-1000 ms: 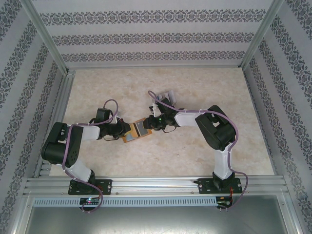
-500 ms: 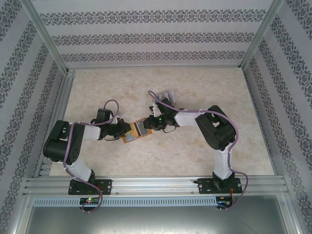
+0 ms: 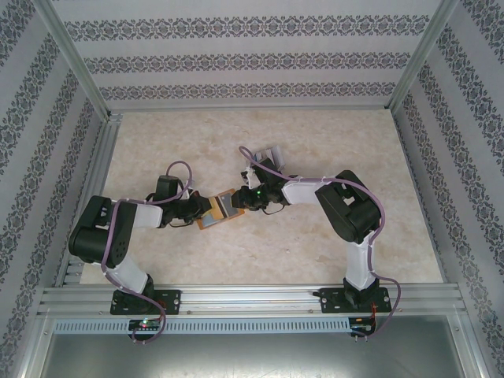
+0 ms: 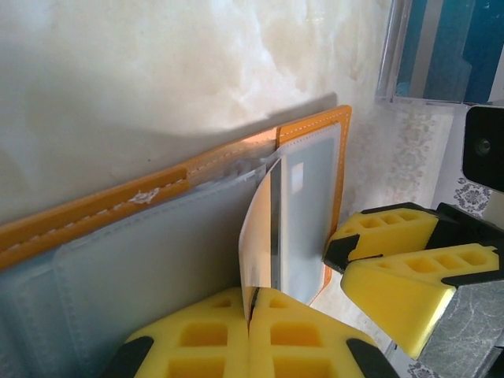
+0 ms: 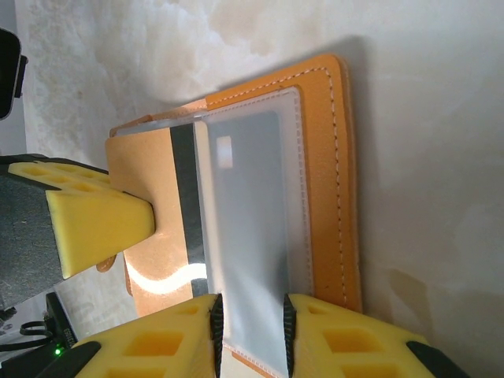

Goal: Put the credit cards into the card holder
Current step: Insert the credit card into the card slot.

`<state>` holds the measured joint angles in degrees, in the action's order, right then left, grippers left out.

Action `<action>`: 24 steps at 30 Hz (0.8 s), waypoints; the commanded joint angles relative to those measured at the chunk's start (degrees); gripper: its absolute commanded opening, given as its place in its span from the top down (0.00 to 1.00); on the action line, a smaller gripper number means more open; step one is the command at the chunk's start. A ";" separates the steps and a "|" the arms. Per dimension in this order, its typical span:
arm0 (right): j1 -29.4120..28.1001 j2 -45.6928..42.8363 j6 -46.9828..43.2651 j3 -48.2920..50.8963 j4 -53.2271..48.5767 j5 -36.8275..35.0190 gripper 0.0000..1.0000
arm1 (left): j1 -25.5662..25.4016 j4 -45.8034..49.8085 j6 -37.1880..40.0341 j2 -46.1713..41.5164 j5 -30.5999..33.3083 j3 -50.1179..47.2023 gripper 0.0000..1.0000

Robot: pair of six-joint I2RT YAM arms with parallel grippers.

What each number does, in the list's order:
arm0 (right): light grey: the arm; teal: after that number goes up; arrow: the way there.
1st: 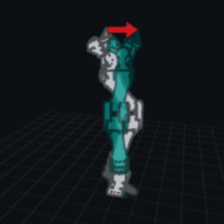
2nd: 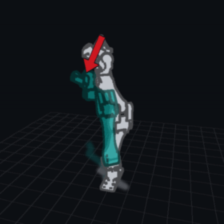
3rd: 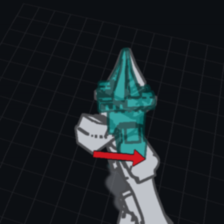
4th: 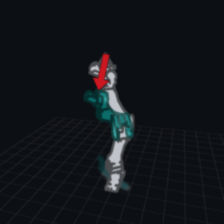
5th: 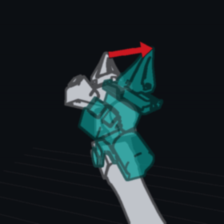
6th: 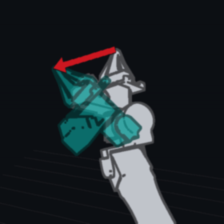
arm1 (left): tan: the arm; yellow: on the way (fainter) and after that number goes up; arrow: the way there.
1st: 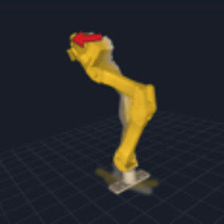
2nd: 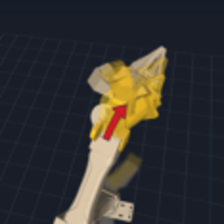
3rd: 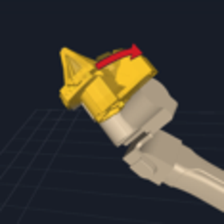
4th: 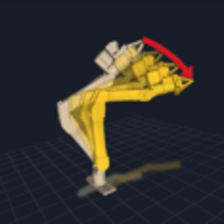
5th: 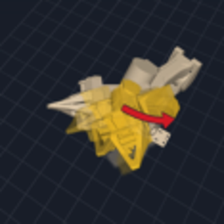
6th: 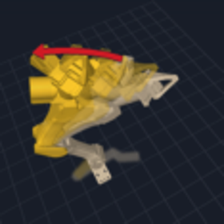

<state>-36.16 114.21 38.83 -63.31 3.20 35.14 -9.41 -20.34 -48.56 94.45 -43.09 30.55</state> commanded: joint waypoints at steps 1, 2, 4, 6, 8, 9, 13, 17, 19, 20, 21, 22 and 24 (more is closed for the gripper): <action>-0.70 0.46 -0.11 -0.72 -0.64 0.15 0.70 | -1.51 0.15 -1.28 2.93 4.52 -0.42 1.00; -0.72 0.52 0.01 -0.72 -0.57 0.04 0.70 | -1.88 0.17 -1.22 3.37 4.43 0.00 1.00; -0.75 0.74 -0.03 -0.81 -0.45 0.11 0.70 | -2.66 0.25 -1.19 4.26 4.50 1.00 1.00; -0.77 1.02 0.19 -0.86 -0.62 0.45 0.70 | -3.13 0.71 -1.35 4.95 4.73 1.96 1.00; -0.80 0.64 0.13 -0.56 -0.71 0.33 0.70 | -3.54 1.15 -1.38 5.84 4.58 2.99 1.00; -0.76 0.35 0.03 -0.34 -0.81 -0.06 0.70 | -3.71 1.34 -1.31 6.34 4.30 3.41 1.00; -0.52 0.35 -0.32 -0.56 -1.35 0.08 0.70 | -3.81 1.42 -1.53 7.34 4.04 3.97 0.93; -0.45 0.46 -0.41 -0.82 -1.62 0.28 0.70 | -3.82 6.60 0.67 5.83 5.24 5.14 0.80; -0.44 0.16 -0.58 -0.77 -1.82 0.27 0.70 | -3.85 10.62 2.54 4.12 6.78 6.13 0.74; -0.36 0.02 -0.72 -0.69 -1.99 0.09 0.70 | -3.78 12.69 3.71 3.41 7.44 6.68 0.72; -0.28 -0.01 -0.88 -0.73 -2.11 -0.03 0.70 | -3.77 15.24 5.26 2.48 8.59 7.50 0.70; -0.18 0.04 -0.86 -0.76 -2.22 0.06 0.70 | -3.76 17.50 6.67 1.54 9.66 8.21 0.69; -0.08 0.00 -0.73 -0.72 -2.20 0.14 0.70 | -3.77 21.30 8.96 0.36 11.25 9.59 0.66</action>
<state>-36.16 114.21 38.79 -63.35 2.81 35.20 -13.08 -10.83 -45.32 95.98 -38.37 39.09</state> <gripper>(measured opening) 0.299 0.330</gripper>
